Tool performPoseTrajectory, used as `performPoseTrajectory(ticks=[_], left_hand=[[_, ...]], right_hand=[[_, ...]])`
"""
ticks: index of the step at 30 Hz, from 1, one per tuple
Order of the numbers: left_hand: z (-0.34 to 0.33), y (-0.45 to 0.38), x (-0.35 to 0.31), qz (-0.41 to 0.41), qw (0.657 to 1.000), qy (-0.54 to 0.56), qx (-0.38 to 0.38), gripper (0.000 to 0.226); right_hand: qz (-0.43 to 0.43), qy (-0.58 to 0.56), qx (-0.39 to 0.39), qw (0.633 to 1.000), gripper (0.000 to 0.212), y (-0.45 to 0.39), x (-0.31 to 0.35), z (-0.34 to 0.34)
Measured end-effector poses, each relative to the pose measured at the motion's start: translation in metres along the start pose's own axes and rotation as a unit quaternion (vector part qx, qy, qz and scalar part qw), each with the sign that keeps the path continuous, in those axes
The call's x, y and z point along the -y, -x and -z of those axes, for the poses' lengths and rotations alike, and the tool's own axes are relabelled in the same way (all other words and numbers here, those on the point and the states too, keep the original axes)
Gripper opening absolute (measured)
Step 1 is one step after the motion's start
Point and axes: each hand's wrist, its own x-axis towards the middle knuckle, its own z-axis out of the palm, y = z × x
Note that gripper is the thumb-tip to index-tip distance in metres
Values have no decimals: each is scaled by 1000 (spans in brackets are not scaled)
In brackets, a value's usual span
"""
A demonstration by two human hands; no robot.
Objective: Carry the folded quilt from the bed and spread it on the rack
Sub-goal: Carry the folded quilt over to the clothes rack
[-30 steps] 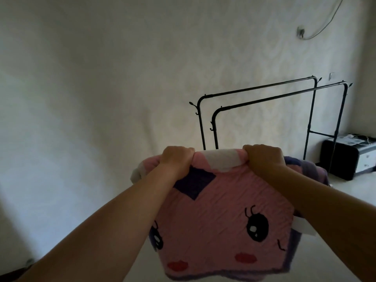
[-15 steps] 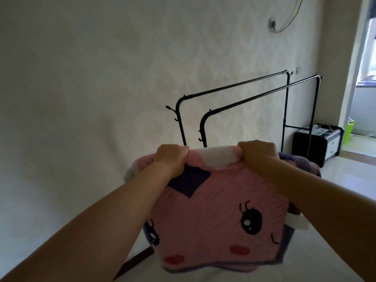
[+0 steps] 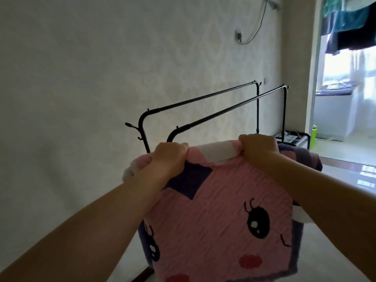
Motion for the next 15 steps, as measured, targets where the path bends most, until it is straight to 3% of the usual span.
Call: performPoseTrajectory(ticks=[7, 15], left_hand=[[-34, -146, -36, 10, 1000, 12, 10, 18], [-28, -285, -45, 36, 999, -21, -21, 22]], right_hand=[[-7, 5, -26, 1000, 16, -110, -91, -51], [-19, -35, -140, 989, 15, -231, -162, -70]])
